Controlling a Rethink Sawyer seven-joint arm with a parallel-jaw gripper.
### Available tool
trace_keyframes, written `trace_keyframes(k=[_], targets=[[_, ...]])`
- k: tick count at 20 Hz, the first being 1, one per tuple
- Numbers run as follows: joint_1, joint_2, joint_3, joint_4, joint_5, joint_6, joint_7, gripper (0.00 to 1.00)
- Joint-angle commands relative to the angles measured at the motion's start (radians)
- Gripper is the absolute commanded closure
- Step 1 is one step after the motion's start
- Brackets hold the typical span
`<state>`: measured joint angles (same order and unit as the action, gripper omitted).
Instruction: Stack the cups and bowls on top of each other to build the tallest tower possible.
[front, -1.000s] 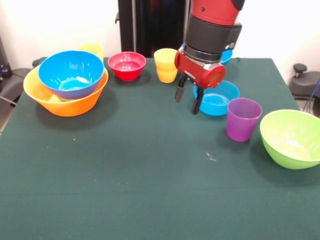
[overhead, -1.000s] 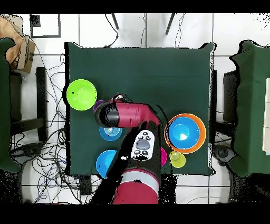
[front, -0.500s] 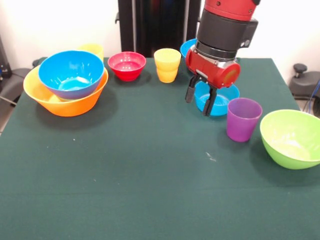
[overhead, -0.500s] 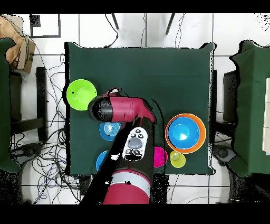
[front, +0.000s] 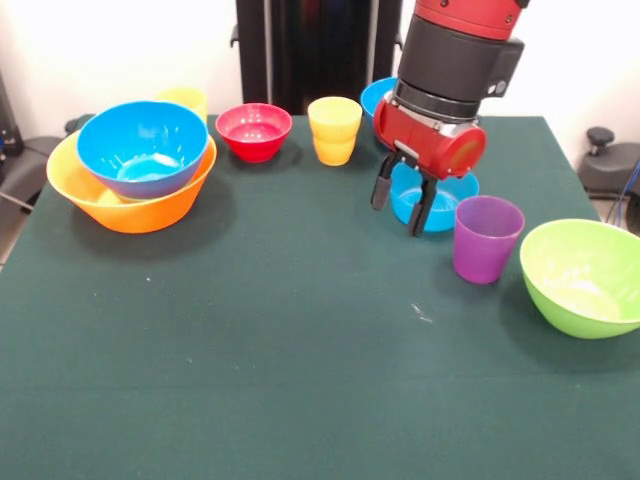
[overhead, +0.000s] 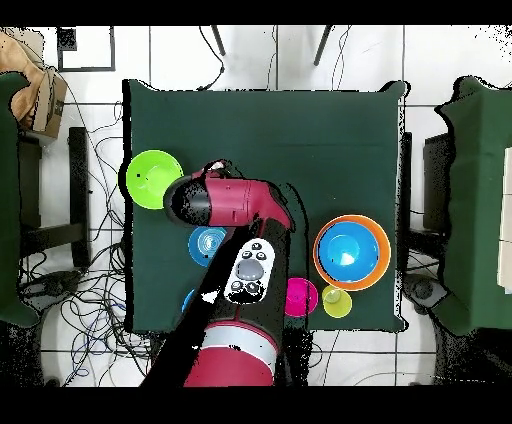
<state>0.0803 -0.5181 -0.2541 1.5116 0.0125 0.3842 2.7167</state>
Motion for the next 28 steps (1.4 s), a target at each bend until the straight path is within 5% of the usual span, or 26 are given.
trace_keyframes(k=[1, 7, 14, 20, 28], targets=[[0.013, 0.036, 0.043, -0.045, 0.029, 0.091, 0.078, 0.0], [0.04, 0.049, 0.023, -0.108, 0.033, 0.148, 0.068, 0.0], [0.018, 0.055, 0.096, -0.226, -0.135, 0.134, -0.229, 0.0], [-0.074, 0.033, 0.241, -0.208, -0.22, 0.098, -0.373, 0.0], [-0.126, 0.027, 0.327, -0.194, -0.298, 0.087, -0.394, 0.0]])
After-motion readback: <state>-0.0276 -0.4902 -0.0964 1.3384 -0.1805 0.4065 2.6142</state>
